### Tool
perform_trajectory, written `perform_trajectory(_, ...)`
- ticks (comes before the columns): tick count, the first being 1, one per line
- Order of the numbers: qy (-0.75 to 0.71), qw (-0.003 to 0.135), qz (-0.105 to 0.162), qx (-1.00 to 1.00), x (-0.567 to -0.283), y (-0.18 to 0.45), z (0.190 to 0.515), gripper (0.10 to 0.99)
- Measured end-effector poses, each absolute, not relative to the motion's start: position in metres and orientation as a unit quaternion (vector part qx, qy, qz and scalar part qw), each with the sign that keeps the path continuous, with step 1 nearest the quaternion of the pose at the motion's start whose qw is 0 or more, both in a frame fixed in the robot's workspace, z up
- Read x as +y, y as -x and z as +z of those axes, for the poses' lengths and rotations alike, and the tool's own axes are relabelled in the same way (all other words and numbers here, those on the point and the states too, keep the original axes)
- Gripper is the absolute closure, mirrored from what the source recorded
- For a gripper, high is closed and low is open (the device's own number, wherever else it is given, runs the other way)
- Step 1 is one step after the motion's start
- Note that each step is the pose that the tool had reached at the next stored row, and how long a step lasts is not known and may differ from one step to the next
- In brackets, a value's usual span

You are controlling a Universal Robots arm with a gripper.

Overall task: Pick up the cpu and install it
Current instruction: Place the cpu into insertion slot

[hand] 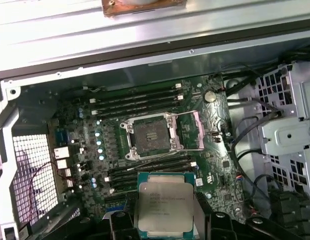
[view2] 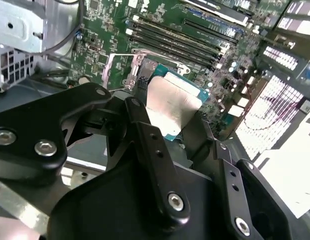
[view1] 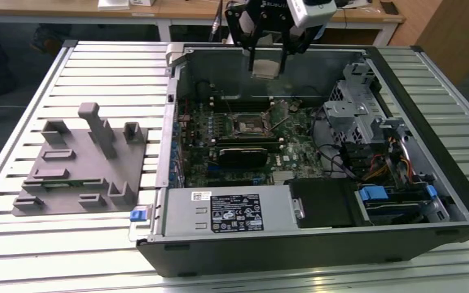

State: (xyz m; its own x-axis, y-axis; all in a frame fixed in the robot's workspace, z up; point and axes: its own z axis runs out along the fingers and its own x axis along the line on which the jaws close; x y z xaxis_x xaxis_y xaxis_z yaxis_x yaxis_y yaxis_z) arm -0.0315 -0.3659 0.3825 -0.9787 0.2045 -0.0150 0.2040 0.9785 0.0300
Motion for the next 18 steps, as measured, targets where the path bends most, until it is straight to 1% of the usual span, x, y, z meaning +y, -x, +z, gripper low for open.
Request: perform_trajectory(18, -0.201, 0.010, 0.013, 0.979, -0.3657, 0.0315, 0.3819, 0.561)
